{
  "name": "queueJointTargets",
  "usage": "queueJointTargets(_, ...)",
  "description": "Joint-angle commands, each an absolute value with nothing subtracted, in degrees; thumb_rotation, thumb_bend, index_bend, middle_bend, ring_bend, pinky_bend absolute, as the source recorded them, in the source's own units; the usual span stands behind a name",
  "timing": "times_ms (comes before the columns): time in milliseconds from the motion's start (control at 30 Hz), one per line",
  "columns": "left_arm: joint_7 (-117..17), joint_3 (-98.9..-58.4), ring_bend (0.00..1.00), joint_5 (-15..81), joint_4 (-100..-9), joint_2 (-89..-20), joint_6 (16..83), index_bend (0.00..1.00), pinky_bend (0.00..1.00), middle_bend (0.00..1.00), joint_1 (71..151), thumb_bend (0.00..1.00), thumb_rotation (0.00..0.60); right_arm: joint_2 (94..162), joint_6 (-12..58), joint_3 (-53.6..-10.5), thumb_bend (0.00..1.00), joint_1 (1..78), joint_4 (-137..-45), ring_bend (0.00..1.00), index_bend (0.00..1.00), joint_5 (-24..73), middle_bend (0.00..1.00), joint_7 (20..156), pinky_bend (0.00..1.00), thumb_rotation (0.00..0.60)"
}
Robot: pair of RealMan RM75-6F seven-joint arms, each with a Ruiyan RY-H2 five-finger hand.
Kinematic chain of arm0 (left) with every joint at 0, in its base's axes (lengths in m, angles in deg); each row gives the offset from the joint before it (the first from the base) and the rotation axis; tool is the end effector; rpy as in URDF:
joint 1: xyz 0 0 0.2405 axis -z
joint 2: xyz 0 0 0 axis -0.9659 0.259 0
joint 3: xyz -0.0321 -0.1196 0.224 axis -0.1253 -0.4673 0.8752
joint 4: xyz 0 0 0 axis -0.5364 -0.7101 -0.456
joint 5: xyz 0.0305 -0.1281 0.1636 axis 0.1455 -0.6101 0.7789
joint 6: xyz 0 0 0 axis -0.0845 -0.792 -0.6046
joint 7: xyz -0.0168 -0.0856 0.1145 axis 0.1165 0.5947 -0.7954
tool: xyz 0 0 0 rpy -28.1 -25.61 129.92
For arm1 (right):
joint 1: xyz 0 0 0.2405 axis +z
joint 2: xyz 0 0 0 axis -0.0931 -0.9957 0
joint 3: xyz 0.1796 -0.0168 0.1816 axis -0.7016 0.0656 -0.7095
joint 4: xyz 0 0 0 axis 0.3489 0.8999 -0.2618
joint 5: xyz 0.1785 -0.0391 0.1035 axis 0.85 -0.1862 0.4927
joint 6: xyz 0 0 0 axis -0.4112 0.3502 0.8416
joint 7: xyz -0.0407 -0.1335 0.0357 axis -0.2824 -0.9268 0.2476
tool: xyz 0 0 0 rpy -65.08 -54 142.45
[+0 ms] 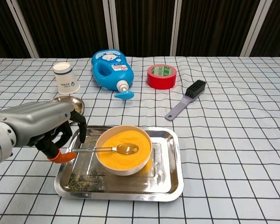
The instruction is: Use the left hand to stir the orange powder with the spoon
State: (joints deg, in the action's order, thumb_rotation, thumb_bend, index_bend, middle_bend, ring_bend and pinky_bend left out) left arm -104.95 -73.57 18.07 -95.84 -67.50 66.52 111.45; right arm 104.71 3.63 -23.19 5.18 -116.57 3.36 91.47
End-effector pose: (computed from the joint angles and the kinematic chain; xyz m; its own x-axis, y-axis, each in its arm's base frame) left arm -0.1097 0.2252 -0.0314 0.4878 0.3745 0.7885 0.8728 -0.2268 -0.4322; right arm -0.3126 -0.1468 0.1641 0.2459 -0.0844 0.9656 -0.9604 0.1137 0.2545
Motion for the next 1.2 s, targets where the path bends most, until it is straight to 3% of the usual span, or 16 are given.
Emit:
queueJointTargets(33, -104.8, -73.6, 0.84, 18.0, -95.7, -67.7, 66.5, 0.44, 0.91, 0.79, 111.4, 0.46, 0.6, 104.7, 3.6, -23.2, 0.31, 5.2, -116.6, 0.0, 0.0, 3.4, 0.0, 91.5, 0.0, 0.6)
queueJointTargets(1200, -105.4, -73.8, 0.84, 17.6, -95.0, -68.1, 66.7, 0.5, 0.91, 0.81, 111.2, 0.53, 0.6, 104.6, 3.7, -23.2, 0.31, 5.2, -116.7, 0.0, 0.0, 3.5, 0.0, 91.7, 0.0, 0.6)
